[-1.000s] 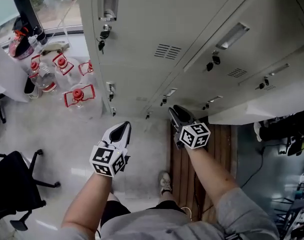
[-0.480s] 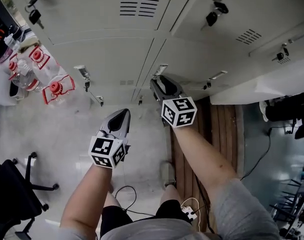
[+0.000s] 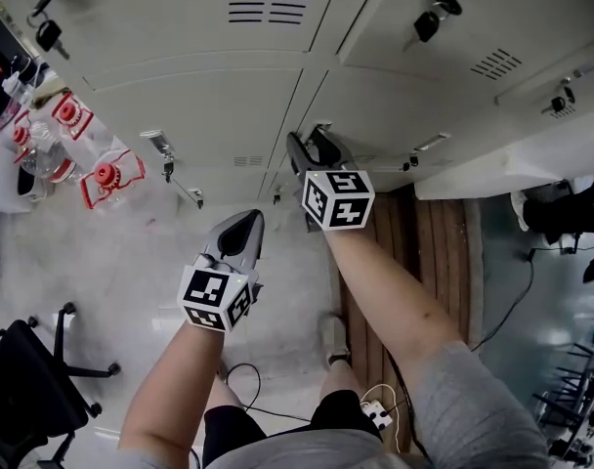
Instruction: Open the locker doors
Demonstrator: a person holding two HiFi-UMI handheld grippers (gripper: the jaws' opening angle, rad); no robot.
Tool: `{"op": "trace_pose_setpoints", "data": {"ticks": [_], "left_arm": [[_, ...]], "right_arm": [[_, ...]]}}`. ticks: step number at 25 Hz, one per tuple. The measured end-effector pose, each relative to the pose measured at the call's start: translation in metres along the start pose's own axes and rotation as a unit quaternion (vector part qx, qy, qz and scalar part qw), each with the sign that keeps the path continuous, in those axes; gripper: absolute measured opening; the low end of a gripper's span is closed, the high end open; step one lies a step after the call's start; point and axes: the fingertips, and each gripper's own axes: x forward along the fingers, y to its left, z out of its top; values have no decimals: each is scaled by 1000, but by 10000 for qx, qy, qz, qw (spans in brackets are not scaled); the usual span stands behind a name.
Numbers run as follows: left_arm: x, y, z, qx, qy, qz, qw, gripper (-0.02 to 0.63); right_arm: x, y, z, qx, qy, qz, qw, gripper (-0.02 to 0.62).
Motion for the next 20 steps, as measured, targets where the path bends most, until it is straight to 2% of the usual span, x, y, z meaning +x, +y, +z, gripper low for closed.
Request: {"op": "trace_pose_setpoints", "data": {"ticks": [6,10,20], "left_arm": [[-4,4,3,-25,-10,8,10000,5],[-7,3,2,-96,-17,-8,10000,5],[-9,-3,-4,-141,15,-16,9999,5]], "right_arm": [[1,4,-2,71,78,155,9998,153],[-6,8,-5,-152,100,222,9996,153],[-64,19,-28,-279,-24,200,9994,152]]}}
